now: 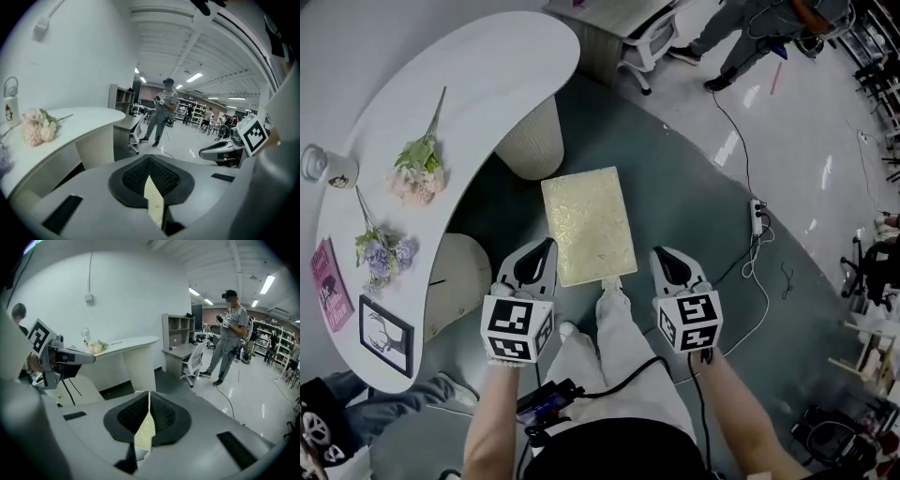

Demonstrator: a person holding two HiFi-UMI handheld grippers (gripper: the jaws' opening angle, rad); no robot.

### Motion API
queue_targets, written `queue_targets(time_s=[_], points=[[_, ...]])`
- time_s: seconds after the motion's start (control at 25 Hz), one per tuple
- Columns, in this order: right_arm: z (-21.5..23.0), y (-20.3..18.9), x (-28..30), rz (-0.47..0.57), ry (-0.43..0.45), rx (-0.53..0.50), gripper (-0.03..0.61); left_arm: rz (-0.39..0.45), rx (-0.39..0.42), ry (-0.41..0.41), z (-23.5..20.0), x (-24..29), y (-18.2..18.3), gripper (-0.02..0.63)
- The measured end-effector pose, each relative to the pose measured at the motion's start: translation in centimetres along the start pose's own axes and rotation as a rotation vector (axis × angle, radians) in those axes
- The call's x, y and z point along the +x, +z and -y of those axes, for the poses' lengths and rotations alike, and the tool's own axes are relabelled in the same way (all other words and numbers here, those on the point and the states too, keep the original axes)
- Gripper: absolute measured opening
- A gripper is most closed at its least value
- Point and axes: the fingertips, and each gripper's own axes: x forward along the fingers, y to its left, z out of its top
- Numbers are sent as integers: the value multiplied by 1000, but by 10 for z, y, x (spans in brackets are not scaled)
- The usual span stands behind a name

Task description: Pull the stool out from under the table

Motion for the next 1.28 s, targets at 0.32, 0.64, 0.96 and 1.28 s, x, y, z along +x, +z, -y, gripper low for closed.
queue_targets(time_s=[0.32, 0.64, 0.96, 1.28], points=[[2, 69, -58, 121, -12, -42, 40, 113, 51, -7, 17, -40, 82, 15], [-5, 121, -98, 218, 2, -87, 40, 210, 74, 27, 24, -80, 135, 15], [-21, 155, -124, 293, 42, -102, 40, 248, 124, 71, 24, -109, 155, 15], [-33, 161, -137, 308, 73, -108, 40, 253, 121, 83, 29, -126, 149, 15]])
